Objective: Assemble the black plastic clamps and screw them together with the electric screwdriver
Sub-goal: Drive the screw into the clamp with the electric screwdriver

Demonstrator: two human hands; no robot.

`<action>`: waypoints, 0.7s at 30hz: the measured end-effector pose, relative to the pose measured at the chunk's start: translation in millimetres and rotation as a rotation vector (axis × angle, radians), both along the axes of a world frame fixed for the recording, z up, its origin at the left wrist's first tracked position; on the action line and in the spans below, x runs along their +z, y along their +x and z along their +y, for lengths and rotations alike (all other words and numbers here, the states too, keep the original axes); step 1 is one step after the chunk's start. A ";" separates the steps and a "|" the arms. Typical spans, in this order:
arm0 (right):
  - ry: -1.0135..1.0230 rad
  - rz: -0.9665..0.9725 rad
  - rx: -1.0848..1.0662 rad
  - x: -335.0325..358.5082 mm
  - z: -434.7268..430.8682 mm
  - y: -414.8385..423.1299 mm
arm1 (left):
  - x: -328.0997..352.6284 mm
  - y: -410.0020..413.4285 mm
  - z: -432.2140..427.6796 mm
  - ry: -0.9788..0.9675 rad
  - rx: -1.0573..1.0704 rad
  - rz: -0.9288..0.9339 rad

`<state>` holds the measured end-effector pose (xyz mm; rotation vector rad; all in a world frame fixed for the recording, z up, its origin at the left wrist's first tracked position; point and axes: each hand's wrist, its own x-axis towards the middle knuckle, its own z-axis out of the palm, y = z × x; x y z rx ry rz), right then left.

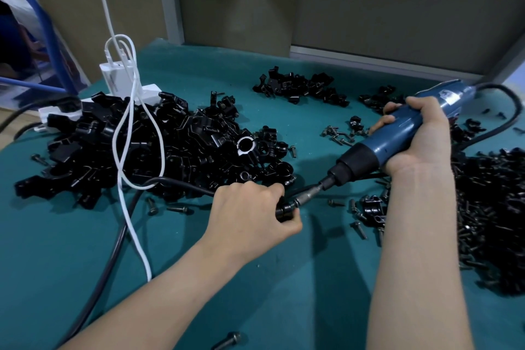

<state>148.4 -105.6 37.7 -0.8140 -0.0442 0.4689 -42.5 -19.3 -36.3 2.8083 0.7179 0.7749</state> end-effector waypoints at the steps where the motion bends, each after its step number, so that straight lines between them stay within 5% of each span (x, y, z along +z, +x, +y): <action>1: -0.022 0.003 -0.008 0.5 0.3 -0.3 | -0.7 -0.2 -0.9 -0.001 -0.005 -0.002; 13: -0.146 0.092 -0.111 -1.7 4.9 -0.4 | 5.1 -0.4 0.0 -0.001 0.019 -0.054; 21: -0.035 0.155 -0.069 -4.7 1.4 3.7 | -4.9 3.3 -5.6 -0.305 0.025 -0.103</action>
